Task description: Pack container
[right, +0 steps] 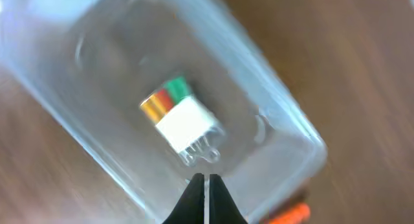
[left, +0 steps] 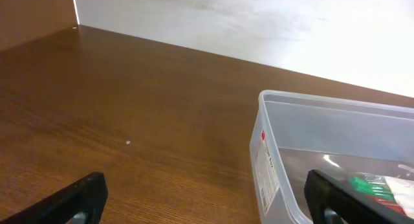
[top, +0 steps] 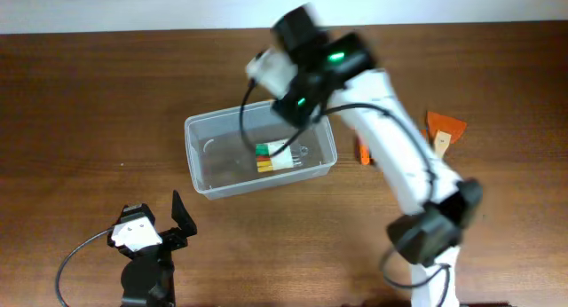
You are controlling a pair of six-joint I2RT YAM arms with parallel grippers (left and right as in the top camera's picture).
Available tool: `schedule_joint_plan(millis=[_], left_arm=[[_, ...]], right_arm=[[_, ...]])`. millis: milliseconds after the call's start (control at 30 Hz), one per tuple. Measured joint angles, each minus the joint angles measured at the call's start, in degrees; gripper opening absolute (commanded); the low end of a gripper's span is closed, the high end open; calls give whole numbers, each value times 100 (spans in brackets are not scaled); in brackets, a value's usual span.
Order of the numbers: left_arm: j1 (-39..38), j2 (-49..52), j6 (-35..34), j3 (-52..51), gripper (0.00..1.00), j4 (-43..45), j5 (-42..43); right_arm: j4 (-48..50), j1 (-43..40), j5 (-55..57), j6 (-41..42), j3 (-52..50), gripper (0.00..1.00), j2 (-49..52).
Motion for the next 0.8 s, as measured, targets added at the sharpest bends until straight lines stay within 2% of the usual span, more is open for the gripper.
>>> schedule_joint_plan(millis=[167,367,533,800], left_arm=[[0,0,0,0,99,0,0],[0,0,0,0,99,0,0],[0,0,0,0,99,0,0],[0,0,0,0,99,0,0]], right_arm=[[28,173,-4,-1572,-142,4,809],[61,153,-2,-2273,-173,4,1333],[63,153,122,-2354,-173,4,1346],[-549,-7,1266,-1370,-63,4,1064]])
